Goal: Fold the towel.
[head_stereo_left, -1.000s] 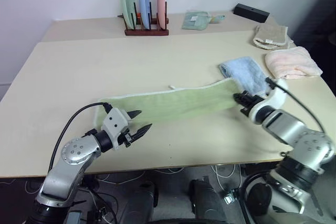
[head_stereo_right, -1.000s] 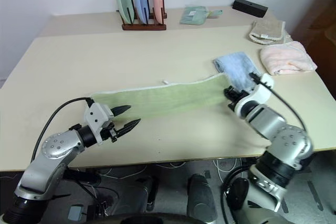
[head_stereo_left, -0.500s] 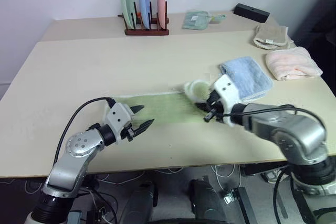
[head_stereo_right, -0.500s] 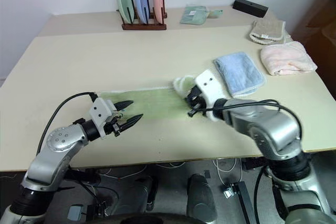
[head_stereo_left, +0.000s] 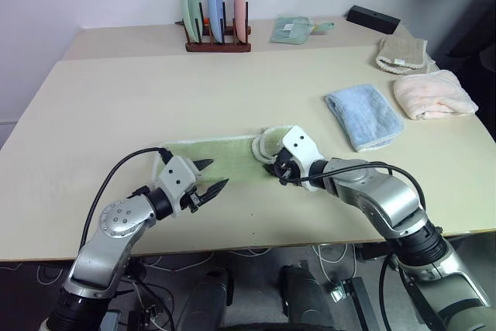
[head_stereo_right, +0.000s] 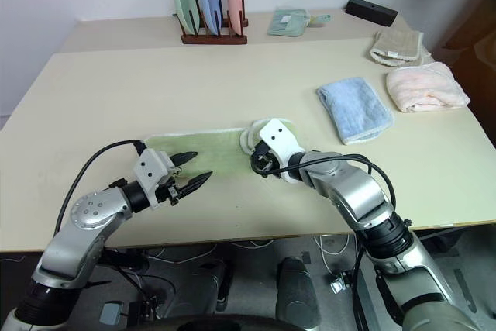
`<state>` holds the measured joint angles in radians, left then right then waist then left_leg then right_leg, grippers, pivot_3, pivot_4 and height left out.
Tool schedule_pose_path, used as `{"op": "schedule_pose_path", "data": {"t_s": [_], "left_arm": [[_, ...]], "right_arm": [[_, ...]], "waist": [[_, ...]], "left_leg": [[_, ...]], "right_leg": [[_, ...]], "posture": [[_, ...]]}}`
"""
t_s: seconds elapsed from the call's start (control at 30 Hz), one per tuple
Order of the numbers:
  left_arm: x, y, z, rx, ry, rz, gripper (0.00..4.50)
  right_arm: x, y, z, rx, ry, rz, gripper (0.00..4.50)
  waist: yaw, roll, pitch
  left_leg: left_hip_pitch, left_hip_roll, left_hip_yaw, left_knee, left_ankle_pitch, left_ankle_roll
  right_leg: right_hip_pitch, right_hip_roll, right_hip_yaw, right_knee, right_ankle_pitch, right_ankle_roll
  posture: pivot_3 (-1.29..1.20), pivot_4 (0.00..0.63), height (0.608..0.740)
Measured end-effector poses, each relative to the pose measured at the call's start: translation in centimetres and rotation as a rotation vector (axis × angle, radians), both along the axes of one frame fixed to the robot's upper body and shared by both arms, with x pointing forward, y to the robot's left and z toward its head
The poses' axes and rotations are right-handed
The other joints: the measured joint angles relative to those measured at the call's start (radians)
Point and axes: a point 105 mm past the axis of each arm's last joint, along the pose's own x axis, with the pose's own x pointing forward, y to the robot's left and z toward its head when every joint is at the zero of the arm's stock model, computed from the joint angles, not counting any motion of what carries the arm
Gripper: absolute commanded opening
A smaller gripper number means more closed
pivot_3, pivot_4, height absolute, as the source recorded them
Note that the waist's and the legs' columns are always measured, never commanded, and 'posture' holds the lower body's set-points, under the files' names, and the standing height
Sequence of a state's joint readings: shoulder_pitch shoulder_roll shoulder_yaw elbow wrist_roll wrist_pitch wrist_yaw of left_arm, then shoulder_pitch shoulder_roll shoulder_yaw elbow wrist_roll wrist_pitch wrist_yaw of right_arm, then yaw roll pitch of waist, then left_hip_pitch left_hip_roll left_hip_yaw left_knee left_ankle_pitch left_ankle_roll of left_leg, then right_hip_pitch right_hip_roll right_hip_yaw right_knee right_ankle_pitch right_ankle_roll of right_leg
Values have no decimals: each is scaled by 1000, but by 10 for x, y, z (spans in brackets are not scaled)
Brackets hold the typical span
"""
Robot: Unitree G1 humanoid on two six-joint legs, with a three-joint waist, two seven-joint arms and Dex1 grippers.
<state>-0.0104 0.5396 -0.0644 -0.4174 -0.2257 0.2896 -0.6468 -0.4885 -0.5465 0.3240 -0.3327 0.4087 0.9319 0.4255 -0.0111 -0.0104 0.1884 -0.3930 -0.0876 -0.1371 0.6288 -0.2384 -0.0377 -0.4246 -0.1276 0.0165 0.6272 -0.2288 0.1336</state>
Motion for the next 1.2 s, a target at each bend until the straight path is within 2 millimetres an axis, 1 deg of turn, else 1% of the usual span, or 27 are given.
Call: {"op": "schedule_pose_path", "data": {"t_s": [0.03,0.13,0.2,0.23,0.27,0.3,0.37,0.43,0.5,0.57,0.7,0.77,0.87,0.97,1.03,1.07,1.1,1.13,1.2], "left_arm": [[0,0,0,0,2,0,2855],[-3,1,-2,6,7,0,2855],[-3,2,-3,11,12,2,2855],[-3,2,-3,11,12,2,2855],[-3,2,-3,10,13,3,2855],[-3,2,-3,8,14,4,2855],[-3,2,-3,-1,18,10,2855],[-3,2,-4,-18,23,27,2855],[-2,1,-5,-39,34,42,2855],[-1,0,-5,-56,39,55,2855],[0,10,-9,-99,59,135,2855],[-2,18,-14,-118,85,189,2855],[-7,28,-19,-145,116,264,2855],[-15,36,-21,-197,146,340,2855],[-24,41,-25,-254,190,397,3377],[-28,43,-27,-290,218,423,3729],[-33,44,-30,-335,252,453,4189],[-37,45,-32,-372,286,474,4500],[-44,46,-34,-461,342,518,4500]], "right_arm": [[-1,-1,5,22,-7,7,3393],[-12,-11,33,127,-49,67,3393],[-13,-22,55,205,-90,68,3393],[-11,-27,61,228,-104,53,2768],[-8,-32,63,235,-114,32,2449],[-2,-37,62,232,-119,3,1971],[11,-49,52,208,-117,-65,894],[23,-52,41,184,-122,-97,26],[31,-44,30,168,-129,-80,26],[33,-34,16,139,-127,-43,26],[34,-17,-20,72,-89,24,26],[33,-14,-21,60,-107,52,26],[32,-15,-22,41,-125,62,26],[32,-17,-17,64,-128,64,26],[30,-19,-4,103,-143,98,552],[29,-19,5,109,-161,124,900],[28,-20,18,114,-194,156,1356],[27,-20,32,115,-232,184,1855],[26,-16,52,113,-292,234,2859]], "waist": [[1,0,0],[3,0,0],[2,-1,0],[2,-1,0],[0,-1,0],[-2,-1,0],[-1,0,0],[-3,-1,0],[-4,0,0],[-3,0,0],[-3,0,0],[-2,0,0],[-2,-1,-1],[-1,-1,0],[-1,-1,0],[-1,-1,0],[-1,-1,0],[-1,-1,0],[-1,-2,0]], "left_leg": [[0,0,0,0,0,0],[-1,0,0,0,0,0],[0,0,0,0,0,0],[0,0,0,0,0,0],[0,0,0,0,0,0],[0,0,1,0,0,0],[0,0,1,-1,0,0],[0,0,1,-1,0,0],[1,0,1,-1,0,0],[0,0,1,-1,0,0],[0,0,0,-1,0,0],[1,0,0,-1,0,0],[1,0,0,-1,0,0],[0,0,0,-1,0,0],[0,0,0,0,0,0],[0,0,0,0,0,0],[0,0,0,0,0,0],[0,0,0,0,0,0],[0,1,0,0,0,0]], "right_leg": [[0,0,0,0,0,0],[0,0,0,-1,0,0],[0,0,0,-1,0,0],[0,0,0,-1,0,0],[0,0,0,-1,0,0],[0,0,0,-1,0,0],[0,0,0,-1,0,0],[0,0,0,-1,0,0],[0,0,0,0,0,0],[0,0,0,0,0,0],[0,0,0,0,0,0],[0,0,0,0,0,0],[0,0,0,0,0,0],[0,0,0,0,0,0],[0,0,0,-1,0,0],[0,0,0,-1,0,0],[0,0,0,-1,0,0],[0,0,0,0,0,0],[0,0,0,0,0,0]], "posture": [[0,150,740],[0,150,740],[0,150,740],[0,150,740],[0,150,740],[0,150,740],[0,150,740],[0,150,740],[0,150,740],[0,150,740],[0,150,740],[0,150,740],[0,150,740],[0,150,740],[0,150,740],[0,150,740],[0,150,740],[0,150,740],[0,150,740]]}}
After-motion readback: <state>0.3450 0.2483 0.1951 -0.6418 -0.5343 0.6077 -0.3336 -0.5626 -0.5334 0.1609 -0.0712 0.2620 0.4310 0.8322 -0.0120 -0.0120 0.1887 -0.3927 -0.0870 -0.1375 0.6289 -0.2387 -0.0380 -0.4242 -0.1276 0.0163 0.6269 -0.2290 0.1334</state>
